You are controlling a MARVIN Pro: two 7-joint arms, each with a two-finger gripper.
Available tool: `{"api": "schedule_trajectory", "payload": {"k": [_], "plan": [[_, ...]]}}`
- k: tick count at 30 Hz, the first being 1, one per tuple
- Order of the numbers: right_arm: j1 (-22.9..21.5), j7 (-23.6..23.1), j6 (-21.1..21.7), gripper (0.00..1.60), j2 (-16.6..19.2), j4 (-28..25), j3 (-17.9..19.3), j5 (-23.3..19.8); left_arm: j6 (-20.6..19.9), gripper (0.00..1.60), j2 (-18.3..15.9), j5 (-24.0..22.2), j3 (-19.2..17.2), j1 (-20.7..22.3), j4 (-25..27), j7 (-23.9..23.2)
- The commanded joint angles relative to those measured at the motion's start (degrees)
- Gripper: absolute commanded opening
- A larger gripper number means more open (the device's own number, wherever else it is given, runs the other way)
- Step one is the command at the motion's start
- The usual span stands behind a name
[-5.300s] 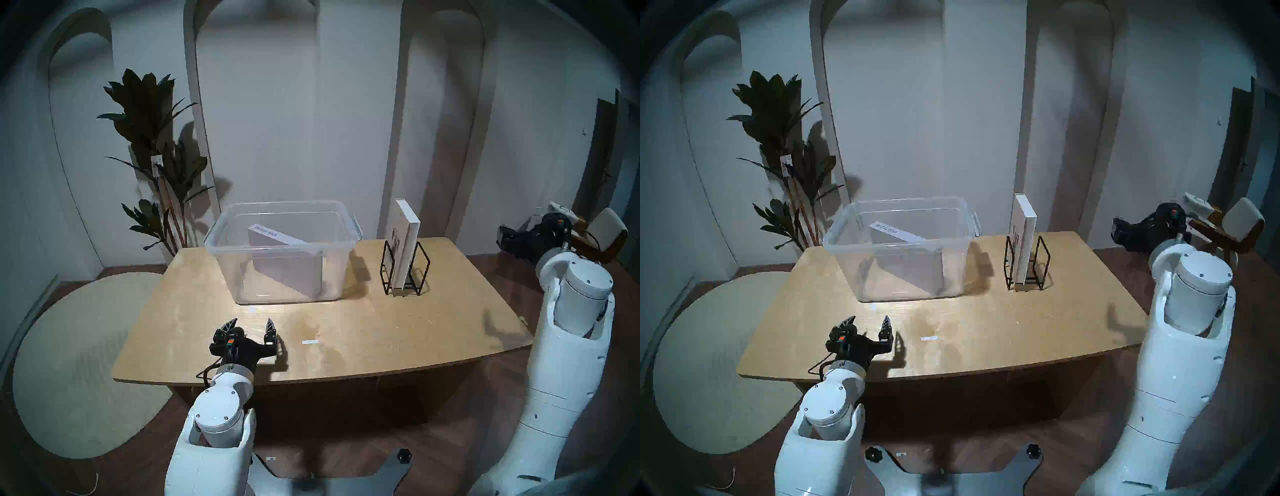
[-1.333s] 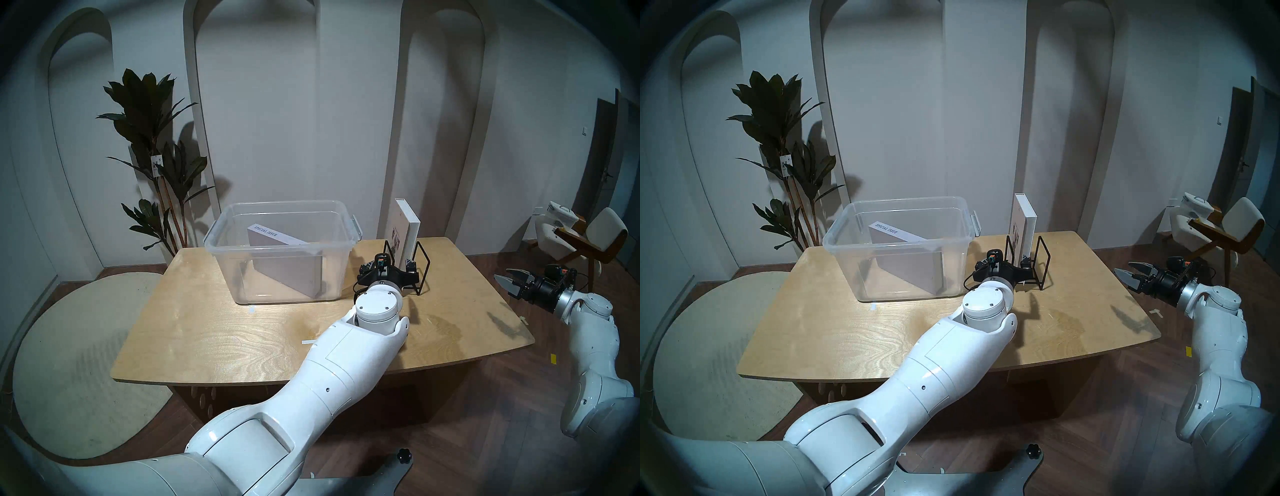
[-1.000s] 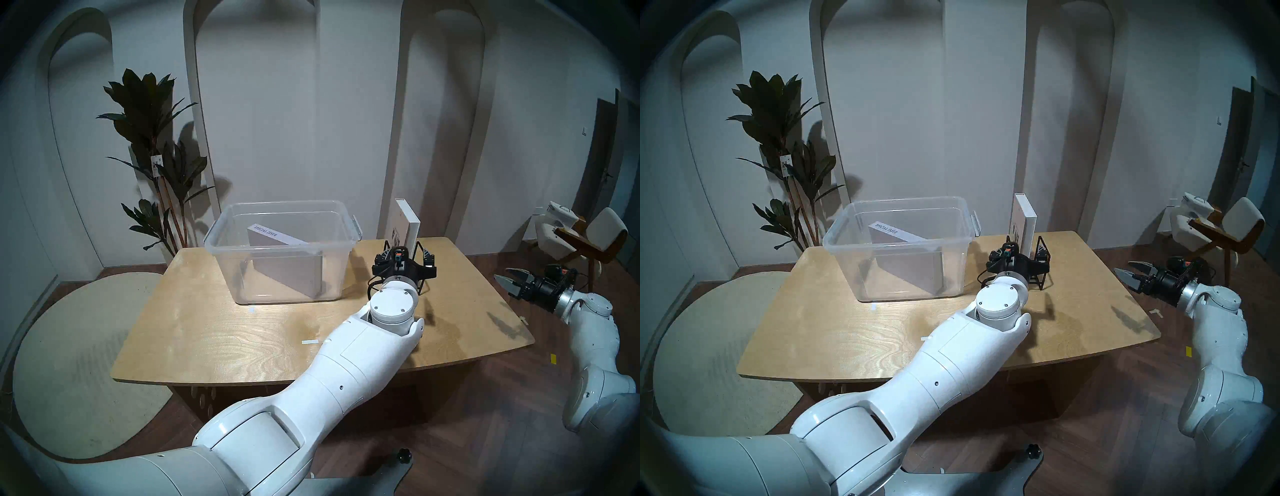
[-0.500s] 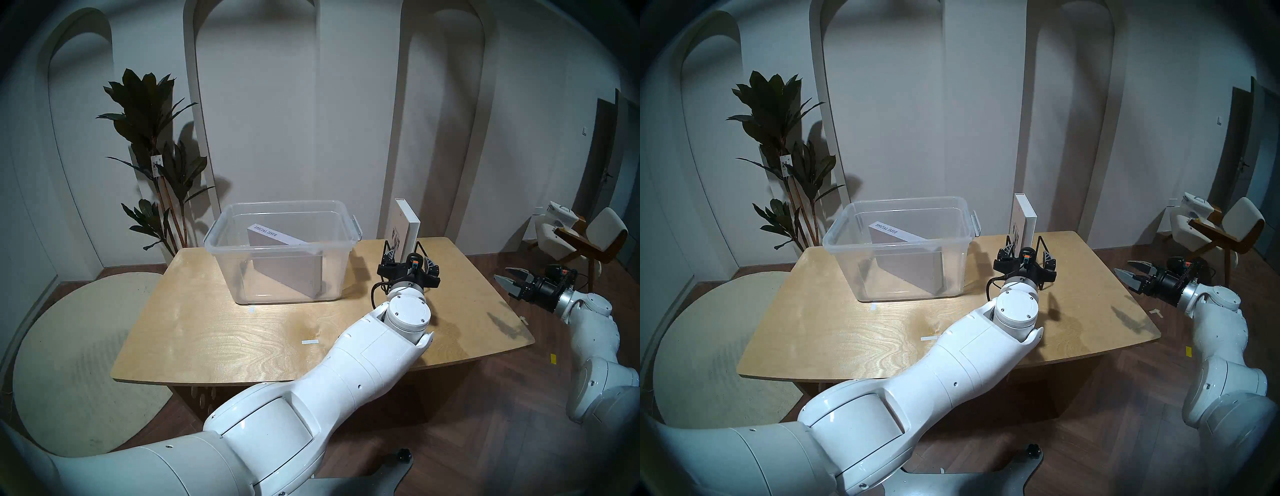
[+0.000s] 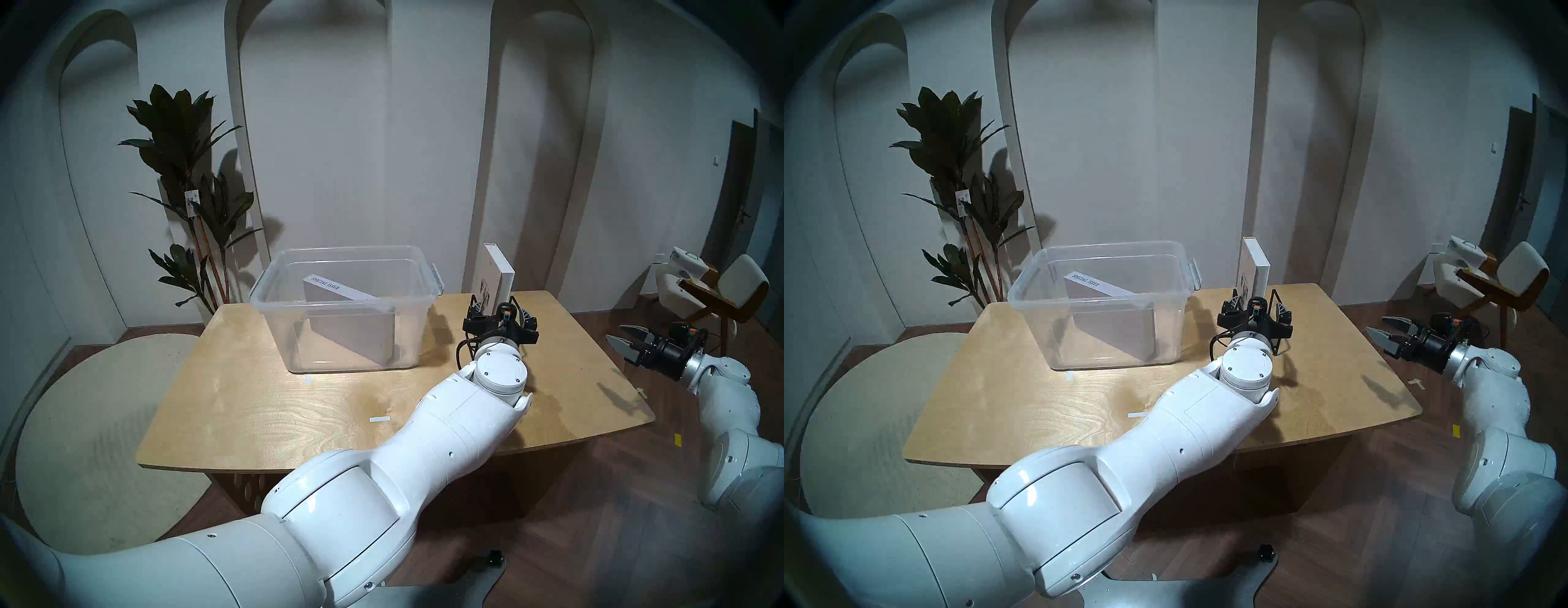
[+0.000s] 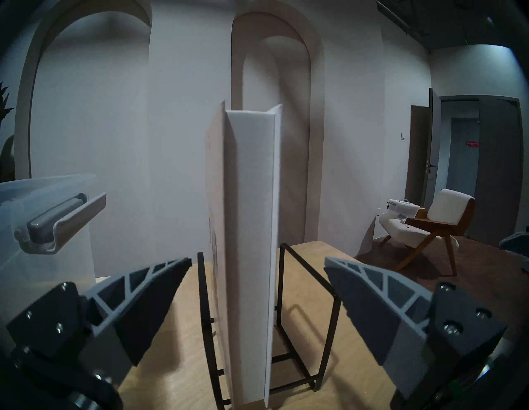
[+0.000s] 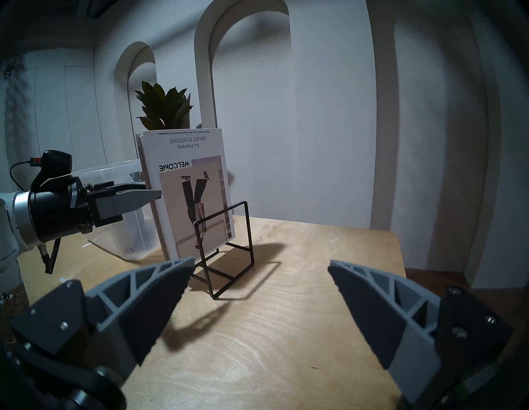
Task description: Pack the books into the storage box
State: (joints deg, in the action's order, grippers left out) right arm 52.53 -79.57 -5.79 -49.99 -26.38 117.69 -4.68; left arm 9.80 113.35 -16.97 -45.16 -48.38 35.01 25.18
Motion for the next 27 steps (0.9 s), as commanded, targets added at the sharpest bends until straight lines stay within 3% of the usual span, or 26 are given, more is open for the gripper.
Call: {"api": "schedule_trajectory", "payload": {"k": [1,8,14,21,22,23,24,27], "plan": [[-2.2,-0.1,-0.9,1.60,1.0,0.3,0.0,-0.1,6.1,1.60,0.6,-0.7,-1.3,4.4,-2.0,-3.5],[-2.7,-0.4,-1.5,1.60,1.2,1.2,-0.3,-0.1,8.8,1.60,0.0,-1.7,-3.1,7.6,-6.0,-4.5],[-3.0,-0.5,-1.8,1.60,1.3,1.6,-0.4,0.0,11.9,1.60,-1.3,-2.8,-4.0,9.7,-8.2,-8.9],[-3.4,-0.7,-2.1,1.60,1.4,2.2,-0.6,0.0,12.6,1.60,0.2,-3.1,-4.0,11.9,-11.5,-11.7],[-3.4,-0.7,-2.2,1.60,1.4,2.2,-0.6,0.0,12.7,1.39,0.5,-3.1,-4.0,12.0,-11.9,-11.8],[-3.5,-0.7,-2.3,1.60,1.5,2.4,-0.6,0.1,12.6,0.78,0.9,-3.2,-4.0,12.3,-12.6,-11.7],[-3.6,-0.8,-2.3,1.60,1.5,2.5,-0.6,0.1,12.7,0.00,1.3,-3.1,-3.9,12.5,-13.1,-11.9],[-3.8,-0.8,-2.5,1.60,1.5,2.8,-0.7,0.1,13.6,0.00,1.5,-2.4,-3.3,12.9,-13.8,-12.1]]}}
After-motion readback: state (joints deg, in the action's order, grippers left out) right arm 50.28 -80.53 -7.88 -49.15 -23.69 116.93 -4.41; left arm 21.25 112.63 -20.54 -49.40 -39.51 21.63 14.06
